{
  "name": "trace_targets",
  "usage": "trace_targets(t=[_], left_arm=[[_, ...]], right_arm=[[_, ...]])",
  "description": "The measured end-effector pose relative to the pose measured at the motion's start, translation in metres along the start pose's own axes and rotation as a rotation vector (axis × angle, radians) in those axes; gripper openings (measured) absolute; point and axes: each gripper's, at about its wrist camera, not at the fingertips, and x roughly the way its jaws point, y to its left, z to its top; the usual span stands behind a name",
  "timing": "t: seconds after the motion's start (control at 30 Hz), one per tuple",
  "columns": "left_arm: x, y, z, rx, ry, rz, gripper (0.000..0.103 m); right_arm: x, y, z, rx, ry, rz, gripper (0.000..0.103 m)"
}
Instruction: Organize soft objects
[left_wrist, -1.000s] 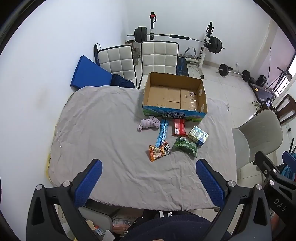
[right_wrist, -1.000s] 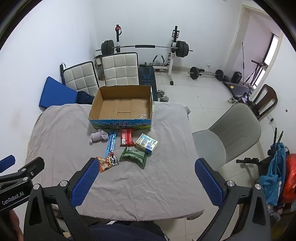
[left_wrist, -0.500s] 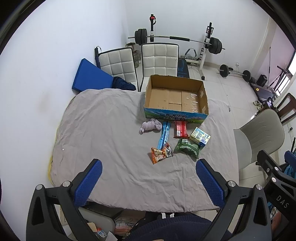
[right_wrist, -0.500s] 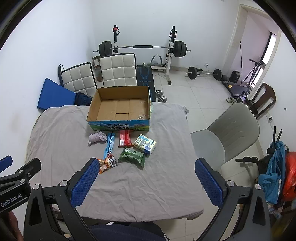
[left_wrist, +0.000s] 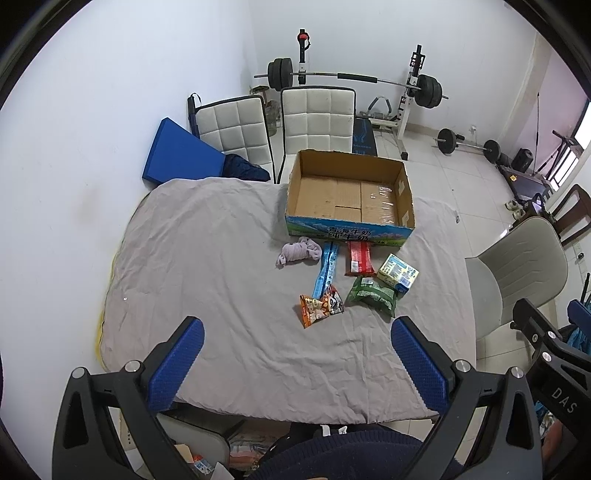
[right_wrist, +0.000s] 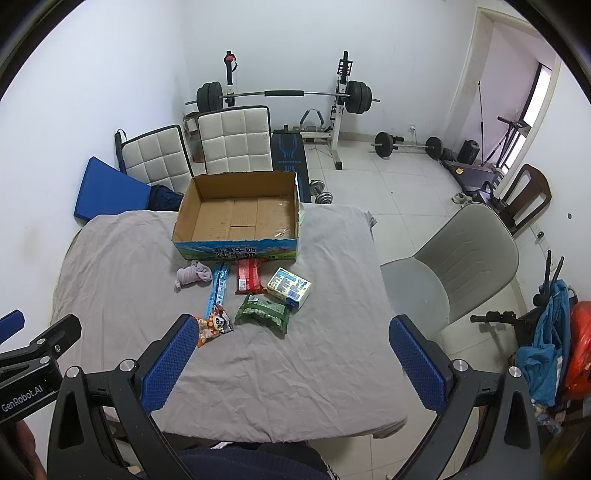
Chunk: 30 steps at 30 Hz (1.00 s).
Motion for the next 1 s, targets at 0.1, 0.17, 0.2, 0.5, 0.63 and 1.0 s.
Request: trace_targets(t=[0.1,0.17,0.2,0.5,0.63,1.0], left_arm=[[-0.001,-0.003,0.001,0.003,-0.006,-0.003,0.103],[-0.002,-0.005,0.000,0.004,-0.012,-0.002,0.103],[-0.002,-0.005,0.000,0.003,-0.014,-0.006,0.103],[-0.005,-0.010,-0.001,0.000,-0.035,-0.013,0.103],[-0.007,-0.013,-0.002,-0.003,-0.053,-0.012,0.103],[-0.013,-0.020,-0.005,-0.001,-0.071,-0.017,0.103]], right_arm=[[0.000,-0.002,-0.001,0.000,-0.002,0.001,0.103],[0.000,-0.004,0.000,0.003,-0.005,0.001,0.103],[-0.001,-0.004,0.000,0.003,-0.007,-0.001,0.103],[-0.001,-0.007,-0.003,0.003,-0.020,-0.010,0.103],[-0.003,-0.009,-0.003,0.005,-0.031,-0.008,0.103],[-0.010,-0.014,-0.005,0.014,-0.053,-0.006,0.103]])
